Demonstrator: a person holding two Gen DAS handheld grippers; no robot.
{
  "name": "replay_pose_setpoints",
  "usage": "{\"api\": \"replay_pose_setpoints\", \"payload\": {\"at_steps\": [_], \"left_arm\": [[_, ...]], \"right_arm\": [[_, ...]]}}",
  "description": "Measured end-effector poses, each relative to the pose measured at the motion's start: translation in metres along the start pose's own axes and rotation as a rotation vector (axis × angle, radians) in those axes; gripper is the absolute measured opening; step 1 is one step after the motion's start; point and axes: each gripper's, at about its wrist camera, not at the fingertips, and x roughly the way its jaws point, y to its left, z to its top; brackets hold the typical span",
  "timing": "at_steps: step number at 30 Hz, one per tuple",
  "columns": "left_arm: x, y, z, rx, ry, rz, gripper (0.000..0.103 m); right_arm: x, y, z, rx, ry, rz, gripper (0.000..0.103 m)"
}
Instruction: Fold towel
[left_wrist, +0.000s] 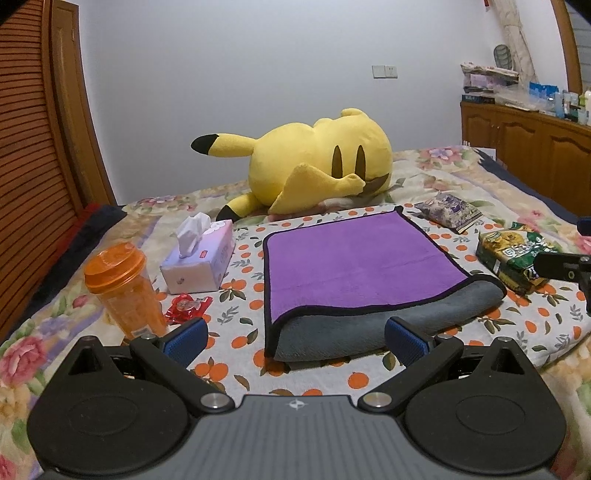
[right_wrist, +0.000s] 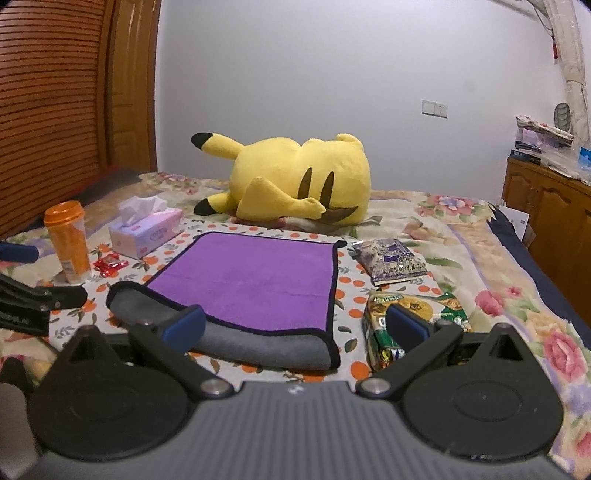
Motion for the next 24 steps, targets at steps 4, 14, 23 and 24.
{"api": "replay_pose_setpoints", "payload": {"at_steps": [4, 14, 23, 24], "left_arm": [[0.010, 0.004, 0.002, 0.005, 0.008, 0.004, 0.103], [0.036, 0.012, 0.006, 0.009, 0.033, 0.001, 0.103], [0.053, 0.017, 0.007, 0.017, 0.052, -0.034, 0.103], [0.056, 0.018, 0.007, 0.014, 0.057, -0.045, 0.103]], "right_arm": [[0.012, -0.002, 0.003, 0.002, 0.011, 0.007, 0.103], [0.033, -0.005, 0.007, -0.019, 0.053, 0.044, 0.103], [0.054, -0.007, 0.011, -0.048, 0.079, 0.055, 0.103], [0.057, -0.007, 0.011, -0.049, 0.082, 0.056, 0.103]]}}
